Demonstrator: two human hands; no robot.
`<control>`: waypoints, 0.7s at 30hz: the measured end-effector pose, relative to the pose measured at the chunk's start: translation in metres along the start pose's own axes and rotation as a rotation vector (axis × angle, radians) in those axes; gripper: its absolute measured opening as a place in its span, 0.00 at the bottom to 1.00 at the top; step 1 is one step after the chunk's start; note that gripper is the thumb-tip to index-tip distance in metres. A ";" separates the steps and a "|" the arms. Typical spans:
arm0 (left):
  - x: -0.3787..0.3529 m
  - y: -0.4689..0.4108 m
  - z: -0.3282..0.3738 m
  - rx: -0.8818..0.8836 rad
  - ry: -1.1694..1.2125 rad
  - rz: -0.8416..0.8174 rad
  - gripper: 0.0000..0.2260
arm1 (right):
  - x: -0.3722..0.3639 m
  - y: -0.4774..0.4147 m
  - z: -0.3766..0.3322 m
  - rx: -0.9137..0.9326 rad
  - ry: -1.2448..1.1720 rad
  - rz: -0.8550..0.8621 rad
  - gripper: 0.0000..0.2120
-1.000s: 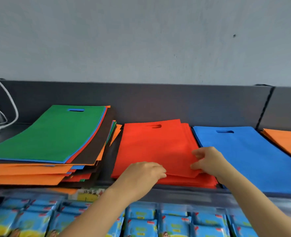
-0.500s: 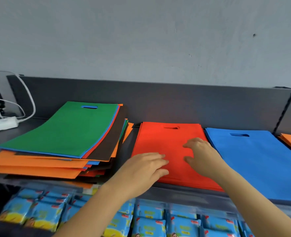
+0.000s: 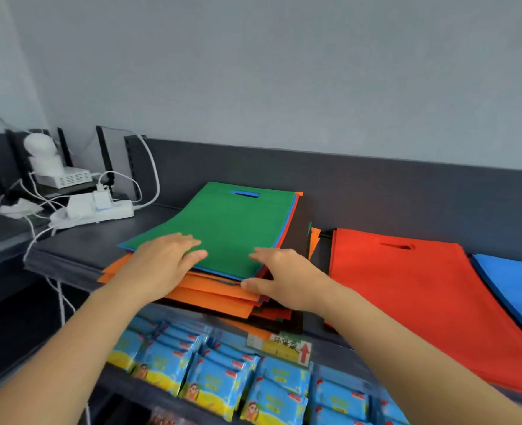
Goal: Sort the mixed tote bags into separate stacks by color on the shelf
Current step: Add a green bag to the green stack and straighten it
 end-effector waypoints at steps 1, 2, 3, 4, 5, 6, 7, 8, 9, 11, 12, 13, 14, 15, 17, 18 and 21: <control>-0.006 0.000 -0.006 0.010 -0.029 -0.053 0.22 | -0.007 -0.006 -0.004 -0.013 0.024 -0.030 0.26; -0.012 0.002 -0.011 0.013 -0.034 -0.100 0.23 | -0.011 -0.010 -0.007 -0.026 0.064 -0.038 0.24; -0.017 0.005 -0.014 0.018 -0.012 -0.135 0.24 | -0.012 -0.013 -0.008 -0.037 0.113 -0.023 0.23; -0.018 0.007 -0.017 0.023 0.023 -0.149 0.25 | -0.012 -0.015 -0.009 -0.043 0.156 0.004 0.22; -0.017 0.008 -0.021 0.032 0.053 -0.153 0.26 | -0.011 -0.016 -0.010 -0.046 0.176 0.036 0.21; -0.015 0.008 -0.024 0.037 0.072 -0.163 0.29 | -0.009 -0.017 -0.009 -0.053 0.172 0.072 0.20; -0.014 0.007 -0.027 0.038 0.084 -0.181 0.32 | -0.007 -0.017 -0.008 -0.067 0.151 0.111 0.19; -0.014 0.005 -0.029 0.037 0.086 -0.204 0.33 | -0.004 -0.017 -0.006 -0.090 0.120 0.149 0.18; -0.013 0.004 -0.030 0.032 0.074 -0.224 0.32 | -0.002 -0.016 -0.005 -0.120 0.090 0.186 0.17; -0.009 0.001 -0.029 0.003 0.030 -0.234 0.26 | 0.002 -0.014 -0.001 -0.189 0.042 0.249 0.16; -0.005 -0.001 -0.029 -0.014 0.015 -0.223 0.25 | 0.004 -0.012 0.001 -0.224 0.022 0.273 0.16; -0.001 -0.003 -0.029 -0.028 0.011 -0.208 0.23 | 0.004 -0.011 0.004 -0.258 0.000 0.295 0.16; 0.003 -0.004 -0.029 -0.040 0.016 -0.190 0.21 | 0.005 -0.011 0.006 -0.291 -0.027 0.311 0.15; 0.007 -0.005 -0.029 -0.051 0.025 -0.172 0.19 | 0.004 -0.010 0.009 -0.321 -0.056 0.316 0.15; 0.012 -0.008 -0.029 -0.074 0.038 -0.136 0.15 | 0.003 -0.009 0.014 -0.364 -0.099 0.315 0.16; 0.013 -0.009 -0.029 -0.079 0.047 -0.124 0.14 | 0.002 -0.008 0.015 -0.374 -0.115 0.316 0.17; 0.014 -0.013 -0.033 -0.062 0.083 -0.118 0.12 | -0.003 -0.005 0.017 -0.378 -0.148 0.320 0.18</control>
Point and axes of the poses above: each hand's wrist, its own y-axis away from the middle knuckle, its own x-axis out of the back of the hand, z = x × y, the point moved 8 cm from there along -y, towards the middle knuckle, and after that the axes turned 6 degrees about x, right-handed, at the moved point
